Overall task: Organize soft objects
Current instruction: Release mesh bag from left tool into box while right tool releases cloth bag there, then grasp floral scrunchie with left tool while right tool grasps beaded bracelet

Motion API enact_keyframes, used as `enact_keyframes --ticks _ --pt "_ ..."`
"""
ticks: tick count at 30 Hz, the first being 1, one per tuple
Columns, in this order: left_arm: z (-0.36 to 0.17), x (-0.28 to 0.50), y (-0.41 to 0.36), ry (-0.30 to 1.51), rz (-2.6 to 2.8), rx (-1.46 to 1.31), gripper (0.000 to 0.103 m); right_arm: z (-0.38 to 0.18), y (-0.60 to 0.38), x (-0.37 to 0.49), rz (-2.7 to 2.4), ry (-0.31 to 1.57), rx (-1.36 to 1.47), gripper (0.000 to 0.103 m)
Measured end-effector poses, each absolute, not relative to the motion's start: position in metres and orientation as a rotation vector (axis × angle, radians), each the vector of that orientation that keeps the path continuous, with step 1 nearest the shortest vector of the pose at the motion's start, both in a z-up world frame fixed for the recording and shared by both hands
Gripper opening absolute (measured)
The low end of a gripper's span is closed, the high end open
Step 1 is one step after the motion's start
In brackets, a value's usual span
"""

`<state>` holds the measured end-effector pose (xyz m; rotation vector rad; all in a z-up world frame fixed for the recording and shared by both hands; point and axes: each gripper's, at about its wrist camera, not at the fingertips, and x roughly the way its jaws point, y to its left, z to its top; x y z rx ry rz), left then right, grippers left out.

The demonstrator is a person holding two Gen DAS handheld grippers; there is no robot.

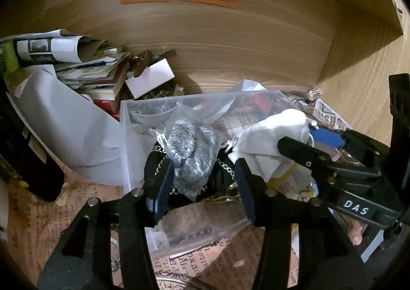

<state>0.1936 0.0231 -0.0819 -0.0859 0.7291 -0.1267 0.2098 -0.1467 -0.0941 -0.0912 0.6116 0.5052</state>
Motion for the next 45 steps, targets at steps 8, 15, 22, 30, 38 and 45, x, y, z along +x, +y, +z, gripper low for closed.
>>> enact_keyframes --ticks 8,15,22,30,38,45 --pt "-0.055 0.166 0.022 0.641 -0.138 -0.086 0.055 -0.067 -0.161 0.192 0.499 0.52 -0.049 0.071" --pt "-0.032 0.133 0.013 0.552 -0.164 -0.059 0.059 -0.043 -0.182 0.165 0.492 0.448 -0.029 0.079" --pt "-0.036 0.117 -0.001 0.551 -0.198 -0.045 0.065 -0.045 -0.201 0.143 0.472 0.435 -0.043 0.083" --pt "-0.074 0.118 -0.022 0.676 -0.25 -0.041 0.067 -0.081 -0.214 0.143 0.437 0.538 -0.08 0.083" --pt "-0.114 0.142 -0.04 0.806 -0.269 -0.044 0.066 -0.134 -0.214 0.165 0.433 0.718 -0.122 0.083" --pt "-0.132 0.166 -0.043 0.869 -0.274 -0.087 0.066 -0.153 -0.209 0.176 0.448 0.816 -0.153 0.074"
